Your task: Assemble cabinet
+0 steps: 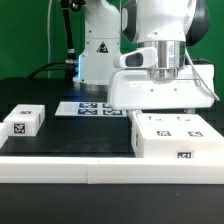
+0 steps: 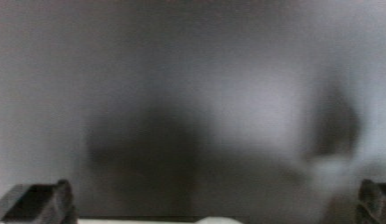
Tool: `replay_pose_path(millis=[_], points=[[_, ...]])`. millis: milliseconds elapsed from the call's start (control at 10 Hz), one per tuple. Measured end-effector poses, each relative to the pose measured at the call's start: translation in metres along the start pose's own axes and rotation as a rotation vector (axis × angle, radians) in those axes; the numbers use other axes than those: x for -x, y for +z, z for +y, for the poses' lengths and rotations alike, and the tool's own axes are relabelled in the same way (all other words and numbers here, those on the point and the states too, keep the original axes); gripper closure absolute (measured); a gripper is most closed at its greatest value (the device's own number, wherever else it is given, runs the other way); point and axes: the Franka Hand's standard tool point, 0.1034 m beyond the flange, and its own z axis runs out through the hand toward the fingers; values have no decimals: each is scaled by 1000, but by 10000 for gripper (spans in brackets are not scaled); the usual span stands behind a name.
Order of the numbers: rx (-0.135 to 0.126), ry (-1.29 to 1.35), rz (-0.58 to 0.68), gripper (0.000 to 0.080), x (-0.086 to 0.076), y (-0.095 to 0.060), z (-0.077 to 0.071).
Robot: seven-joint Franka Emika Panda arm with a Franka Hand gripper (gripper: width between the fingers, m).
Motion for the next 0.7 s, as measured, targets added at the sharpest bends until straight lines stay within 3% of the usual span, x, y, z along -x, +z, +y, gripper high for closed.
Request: replay_pose_path(millis=[300, 500, 700], points=[[1, -2, 0, 2, 0, 0, 1], [5, 12, -1, 2, -9, 2, 14], [4, 15, -1, 2, -10, 6, 14]])
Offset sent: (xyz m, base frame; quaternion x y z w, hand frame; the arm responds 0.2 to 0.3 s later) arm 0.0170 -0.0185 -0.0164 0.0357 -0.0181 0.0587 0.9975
